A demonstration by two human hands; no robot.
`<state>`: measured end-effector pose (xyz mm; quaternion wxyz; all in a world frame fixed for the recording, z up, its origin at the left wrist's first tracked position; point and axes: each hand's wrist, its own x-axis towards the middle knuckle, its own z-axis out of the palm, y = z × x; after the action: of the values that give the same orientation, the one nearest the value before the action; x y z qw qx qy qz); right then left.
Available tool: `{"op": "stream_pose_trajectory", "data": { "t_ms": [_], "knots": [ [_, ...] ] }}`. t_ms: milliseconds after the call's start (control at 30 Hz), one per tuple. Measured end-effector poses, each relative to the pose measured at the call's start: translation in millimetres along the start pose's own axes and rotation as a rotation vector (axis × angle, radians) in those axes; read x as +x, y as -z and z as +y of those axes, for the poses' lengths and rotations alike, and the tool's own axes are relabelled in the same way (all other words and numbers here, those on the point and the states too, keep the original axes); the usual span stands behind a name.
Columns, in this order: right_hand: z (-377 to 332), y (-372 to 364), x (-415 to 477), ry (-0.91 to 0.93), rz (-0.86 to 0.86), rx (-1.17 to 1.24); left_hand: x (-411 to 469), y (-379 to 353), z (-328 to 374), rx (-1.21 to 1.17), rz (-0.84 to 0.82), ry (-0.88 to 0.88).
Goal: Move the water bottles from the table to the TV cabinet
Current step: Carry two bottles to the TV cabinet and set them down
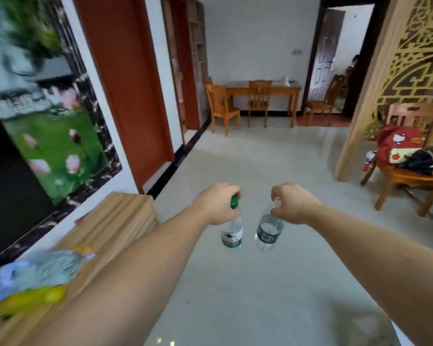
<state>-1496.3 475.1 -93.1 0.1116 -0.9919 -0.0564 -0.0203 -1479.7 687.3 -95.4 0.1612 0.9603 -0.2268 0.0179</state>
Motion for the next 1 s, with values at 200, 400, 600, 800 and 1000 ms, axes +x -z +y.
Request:
{"op": "stream_pose_trajectory", "data": {
  "t_ms": [200,400,600,800,1000],
  "knots": [
    [-138,-27,24,0.265,-0.072,0.041,-108,63,-96,0.036,0.117,0.209],
    [-246,-54,25,0.55,-0.176,0.055,-211,94,-146,-0.002,0.226,0.379],
    [-296,-68,16,0.756,-0.269,0.088,-272,95,-168,0.021,0.234,0.596],
    [-284,-75,10,0.749,-0.238,0.288,-274,73,-149,-0.04,0.305,0.751],
    [-247,-94,12,0.555,-0.217,0.723,-238,36,-111,-0.145,0.515,0.889]
  ]
}}
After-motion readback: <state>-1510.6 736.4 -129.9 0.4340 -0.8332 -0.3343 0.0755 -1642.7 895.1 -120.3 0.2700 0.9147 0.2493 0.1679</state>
